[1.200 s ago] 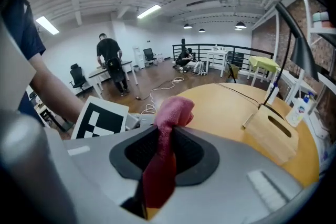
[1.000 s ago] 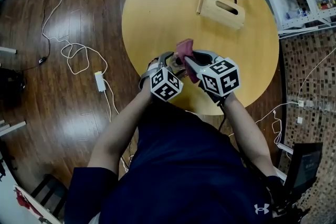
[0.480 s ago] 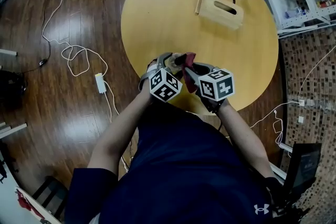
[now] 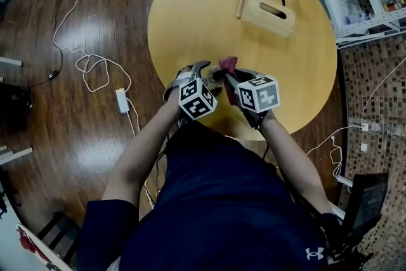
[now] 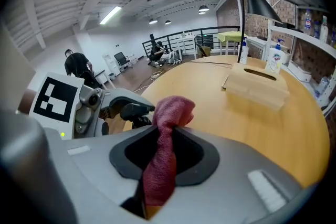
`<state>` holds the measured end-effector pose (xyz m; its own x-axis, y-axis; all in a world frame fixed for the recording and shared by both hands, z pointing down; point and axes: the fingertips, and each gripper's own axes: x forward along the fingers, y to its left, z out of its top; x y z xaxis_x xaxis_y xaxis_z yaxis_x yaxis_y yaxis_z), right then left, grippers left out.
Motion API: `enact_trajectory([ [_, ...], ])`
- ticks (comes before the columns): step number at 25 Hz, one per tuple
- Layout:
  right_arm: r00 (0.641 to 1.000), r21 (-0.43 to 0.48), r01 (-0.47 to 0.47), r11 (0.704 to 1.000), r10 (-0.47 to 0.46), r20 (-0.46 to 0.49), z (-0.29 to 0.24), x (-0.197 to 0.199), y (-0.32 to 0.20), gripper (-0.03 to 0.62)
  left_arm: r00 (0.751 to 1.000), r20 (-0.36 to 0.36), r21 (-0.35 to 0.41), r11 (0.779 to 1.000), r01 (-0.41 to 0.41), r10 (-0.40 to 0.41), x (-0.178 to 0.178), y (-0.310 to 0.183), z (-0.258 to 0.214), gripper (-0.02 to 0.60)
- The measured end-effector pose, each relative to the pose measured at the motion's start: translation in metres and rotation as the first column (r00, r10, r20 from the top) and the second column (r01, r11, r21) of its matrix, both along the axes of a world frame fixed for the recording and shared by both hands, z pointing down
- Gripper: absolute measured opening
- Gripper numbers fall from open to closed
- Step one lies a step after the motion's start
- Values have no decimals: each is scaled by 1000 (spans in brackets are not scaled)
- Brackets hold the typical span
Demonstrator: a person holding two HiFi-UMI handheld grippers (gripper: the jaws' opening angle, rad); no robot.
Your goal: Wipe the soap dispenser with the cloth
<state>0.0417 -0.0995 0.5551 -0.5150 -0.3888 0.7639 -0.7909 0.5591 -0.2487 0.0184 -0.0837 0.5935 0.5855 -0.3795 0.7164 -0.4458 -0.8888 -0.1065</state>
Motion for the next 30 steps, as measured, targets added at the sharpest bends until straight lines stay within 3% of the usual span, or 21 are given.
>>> enact_trajectory([
  [3,1000,-16,9,1000,-10,-3,0,0,17,89,986,2,-42,985,168,-168,-8,2,-1,418],
  [6,1000,-31,11,999,-11,4,1,-2,23,89,976,-11,-49,975,215,-216,-5,8,-1,341],
  [9,1000,-38,14,999,-13,14,0,-3,11,89,991,-11,-12,991,131,-131,-2,6,2,333],
  [13,1000,-23,-4,1000,4,15,2,2,-9,90,998,6,-6,998,-67,67,5,6,4,331],
  [15,1000,-26,-2,1000,2,27,1,3,-5,89,997,24,-24,998,-66,67,5,6,3,334],
  [19,999,-61,10,998,-8,45,-1,-1,19,86,993,42,-43,993,112,-111,-4,9,-5,348],
  [21,998,-87,14,996,-9,58,0,-4,30,86,989,48,-38,989,144,-143,-5,13,-5,343],
  [25,999,-107,0,994,6,52,5,5,22,86,995,69,4,998,69,-69,1,12,1,321],
  [30,999,-78,-8,997,11,34,6,8,2,87,990,55,9,992,-128,127,4,12,2,319],
])
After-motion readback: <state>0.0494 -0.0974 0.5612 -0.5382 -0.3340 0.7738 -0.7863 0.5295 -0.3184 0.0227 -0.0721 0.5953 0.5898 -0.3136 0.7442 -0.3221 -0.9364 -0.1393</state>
